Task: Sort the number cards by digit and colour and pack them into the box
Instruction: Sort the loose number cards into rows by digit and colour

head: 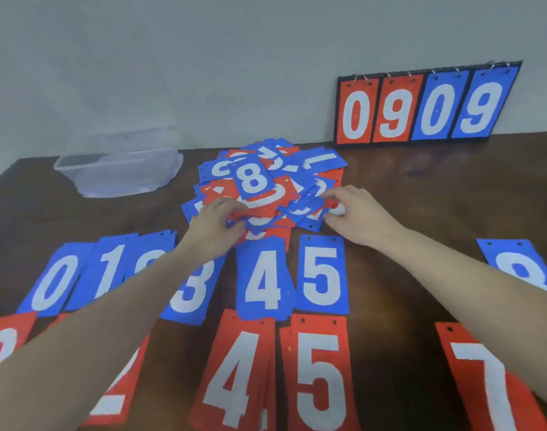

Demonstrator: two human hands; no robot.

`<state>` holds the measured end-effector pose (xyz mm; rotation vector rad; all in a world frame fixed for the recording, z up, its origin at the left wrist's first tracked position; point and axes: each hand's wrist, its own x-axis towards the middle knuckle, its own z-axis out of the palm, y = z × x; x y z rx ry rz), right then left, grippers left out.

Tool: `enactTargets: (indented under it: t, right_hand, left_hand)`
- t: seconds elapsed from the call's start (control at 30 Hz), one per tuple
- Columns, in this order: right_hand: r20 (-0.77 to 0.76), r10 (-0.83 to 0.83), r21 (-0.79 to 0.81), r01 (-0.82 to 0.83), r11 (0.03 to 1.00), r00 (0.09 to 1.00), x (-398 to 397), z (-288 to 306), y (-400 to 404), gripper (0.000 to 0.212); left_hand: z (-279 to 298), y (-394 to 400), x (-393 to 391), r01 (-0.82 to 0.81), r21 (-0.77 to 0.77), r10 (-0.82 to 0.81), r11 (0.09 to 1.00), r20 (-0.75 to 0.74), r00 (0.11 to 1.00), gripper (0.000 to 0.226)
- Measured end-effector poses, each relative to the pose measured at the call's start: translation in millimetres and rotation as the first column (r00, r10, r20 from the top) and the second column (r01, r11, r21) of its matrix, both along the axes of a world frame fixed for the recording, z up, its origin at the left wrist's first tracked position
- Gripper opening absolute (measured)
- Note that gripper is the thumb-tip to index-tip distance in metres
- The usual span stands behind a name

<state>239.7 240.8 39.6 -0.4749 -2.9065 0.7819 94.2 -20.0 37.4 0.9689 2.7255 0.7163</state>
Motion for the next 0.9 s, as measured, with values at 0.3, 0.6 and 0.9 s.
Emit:
enactTargets:
  t: [0.3,0.6,0.9]
  right_hand:
    - [0.084,0.080,0.151,-0.091,0.984,0.993,-86,1,-52,0.058]
    - [0.338,0.157,0.255,-0.250,0.934,0.928,-77,-11,-51,0.059]
    - [0.147,-0.081,0.257,0.041,0.965,0.986,-60,0,-34,0.053]
  left_hand:
    - [-14,-2,-65,0.089,0.041,-0.087,0.995,-0.042,0.995,0.032]
    - [-17,22,-90,0.183,-0.199,-0.206,0.963,-0.101,0.973,0.054]
    - [-18,14,-98,0.157,0.000,-0.155,0.988,-0.137,0.978,0.049]
